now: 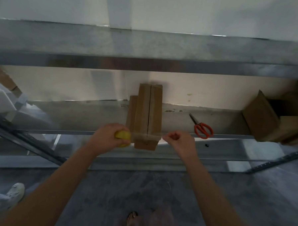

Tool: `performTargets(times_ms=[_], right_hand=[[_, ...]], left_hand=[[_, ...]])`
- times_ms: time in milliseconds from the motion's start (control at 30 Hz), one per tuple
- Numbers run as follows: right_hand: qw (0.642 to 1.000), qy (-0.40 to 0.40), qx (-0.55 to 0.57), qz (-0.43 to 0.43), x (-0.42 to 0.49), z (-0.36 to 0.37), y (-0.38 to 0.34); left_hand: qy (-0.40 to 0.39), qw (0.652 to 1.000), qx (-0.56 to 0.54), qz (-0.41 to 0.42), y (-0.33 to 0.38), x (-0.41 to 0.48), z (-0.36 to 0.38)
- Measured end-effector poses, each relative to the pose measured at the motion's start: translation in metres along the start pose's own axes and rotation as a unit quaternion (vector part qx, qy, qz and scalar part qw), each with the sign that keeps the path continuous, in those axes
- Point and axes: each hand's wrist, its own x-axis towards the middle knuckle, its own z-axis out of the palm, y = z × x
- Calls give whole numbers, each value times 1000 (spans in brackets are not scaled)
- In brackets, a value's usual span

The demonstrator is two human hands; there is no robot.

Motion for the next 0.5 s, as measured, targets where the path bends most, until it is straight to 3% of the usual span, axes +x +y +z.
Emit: performTargets(times_ms=[100, 333, 500], right_hand=[[998, -41, 26, 37, 12, -10, 10], [996, -73, 14, 53, 27, 1, 16], [994, -73, 23, 72, 36, 13, 23]], left_hand=[[-24, 997, -66, -20, -2, 2, -1], [2, 999, 21, -37, -15, 13, 8], [-27, 997, 41, -52, -23, 22, 14]])
